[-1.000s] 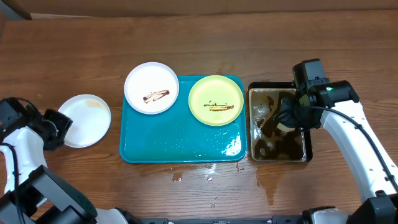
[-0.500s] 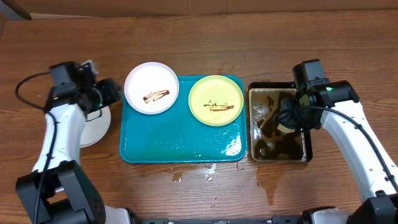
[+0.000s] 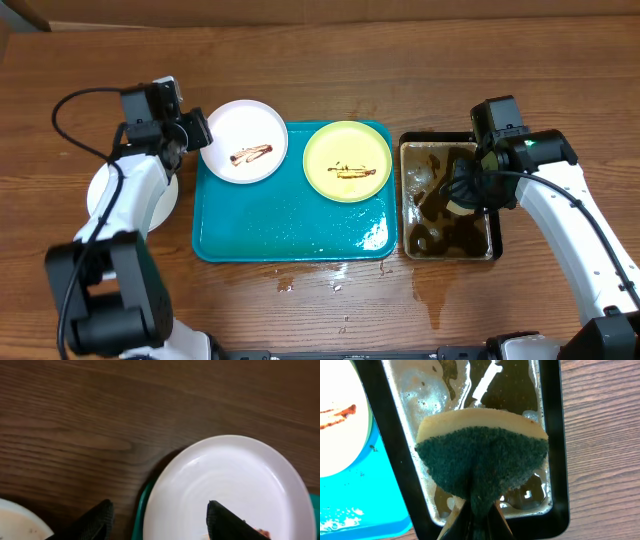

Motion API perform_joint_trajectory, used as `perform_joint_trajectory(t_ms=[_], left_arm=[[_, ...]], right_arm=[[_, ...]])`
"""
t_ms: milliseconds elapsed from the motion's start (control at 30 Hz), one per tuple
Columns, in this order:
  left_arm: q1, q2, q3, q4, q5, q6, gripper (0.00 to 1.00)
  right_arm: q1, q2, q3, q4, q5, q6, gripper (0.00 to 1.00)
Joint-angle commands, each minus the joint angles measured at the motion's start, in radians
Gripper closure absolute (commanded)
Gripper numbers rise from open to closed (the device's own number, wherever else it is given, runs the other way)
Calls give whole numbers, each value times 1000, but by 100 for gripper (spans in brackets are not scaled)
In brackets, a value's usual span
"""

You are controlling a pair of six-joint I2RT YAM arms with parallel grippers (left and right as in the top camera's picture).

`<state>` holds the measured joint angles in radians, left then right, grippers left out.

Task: Clean dirty plates on tray and stack at the side
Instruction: 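Lower the white plate onto the table left of the tray and release, then grasp the back white plate with the left gripper and drag it forward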

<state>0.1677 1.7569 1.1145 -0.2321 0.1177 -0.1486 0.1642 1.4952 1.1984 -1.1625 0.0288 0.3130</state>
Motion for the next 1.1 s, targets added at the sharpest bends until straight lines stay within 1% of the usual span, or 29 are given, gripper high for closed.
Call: perform_joint_trajectory(t_ms=[0,133,200,233,367,433,567,633,700,733,800,933,1067], left_arm=[[-5,58,16,18,-13,21,39],[-5,98,16,31,31,22,45],[-6,111,16,35,54,21,53],[-6,118,16,35,60,21,55],[-6,142,16,34,59,21,55],[-5,146,16,34,60,21,57],[-5,149,16,33,59,21,58],[-6,149,16,35,59,21,63],[-6,149,16,35,59,21,65],[-6,151,16,34,59,21,68],[-6,153,16,31,60,21,70],[-6,154,16,25,60,13,79],[-6,154,16,16,60,14,80]], right_arm=[[-3,-13,-2,4,-4,-7,96],[-3,-13,-2,4,-4,-7,96],[-3,-13,-2,4,-5,-7,96],[-3,-13,-2,3,-5,-7,96],[-3,-13,-2,-3,-5,-7,96],[-3,-13,-2,-7,-5,-7,96],[-3,-13,-2,-10,-5,-7,96],[-3,-13,-2,-10,-5,-7,96],[-3,-13,-2,-10,-5,-7,96],[-3,-13,-2,-10,-5,-7,96],[-3,-13,-2,-11,-5,-7,96],[-3,-13,-2,-10,-5,-7,96],[-3,-13,-2,-10,-4,-7,96]])
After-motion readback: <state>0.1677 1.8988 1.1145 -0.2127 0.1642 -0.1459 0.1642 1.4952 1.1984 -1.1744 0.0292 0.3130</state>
